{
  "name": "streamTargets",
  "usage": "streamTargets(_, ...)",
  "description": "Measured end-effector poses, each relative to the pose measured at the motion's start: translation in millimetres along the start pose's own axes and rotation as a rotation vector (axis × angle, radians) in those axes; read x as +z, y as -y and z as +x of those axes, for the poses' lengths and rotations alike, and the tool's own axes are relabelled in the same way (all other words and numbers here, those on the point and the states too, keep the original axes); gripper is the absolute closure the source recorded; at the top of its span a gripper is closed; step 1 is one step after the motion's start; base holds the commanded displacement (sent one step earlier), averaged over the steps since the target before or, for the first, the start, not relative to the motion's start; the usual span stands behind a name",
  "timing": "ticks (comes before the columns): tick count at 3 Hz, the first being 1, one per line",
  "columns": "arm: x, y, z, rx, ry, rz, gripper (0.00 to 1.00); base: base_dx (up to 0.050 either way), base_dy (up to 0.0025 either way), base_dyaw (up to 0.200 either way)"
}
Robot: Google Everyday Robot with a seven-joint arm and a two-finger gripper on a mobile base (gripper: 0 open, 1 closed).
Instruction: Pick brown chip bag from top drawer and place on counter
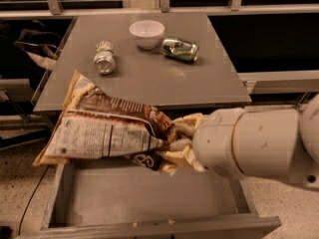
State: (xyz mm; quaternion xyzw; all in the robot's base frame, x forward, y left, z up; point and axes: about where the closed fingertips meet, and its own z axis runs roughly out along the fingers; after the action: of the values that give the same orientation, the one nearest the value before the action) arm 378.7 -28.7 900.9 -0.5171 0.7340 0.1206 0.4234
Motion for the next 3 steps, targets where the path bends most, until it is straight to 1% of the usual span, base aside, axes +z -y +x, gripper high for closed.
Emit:
streamTargets(1,8.4,27.9,-15.2,0.003,0.004,0.059,1.0,0.0,0.0,0.0)
streamTargets(2,25.0,80.9,-34.9,0.021,-0.036,0.155,1.0,0.05,0.00001,0.0)
streamTargets(3,25.0,80.9,-34.9,0.022,-0.036,0.156,1.0,0.0,0.0,0.0)
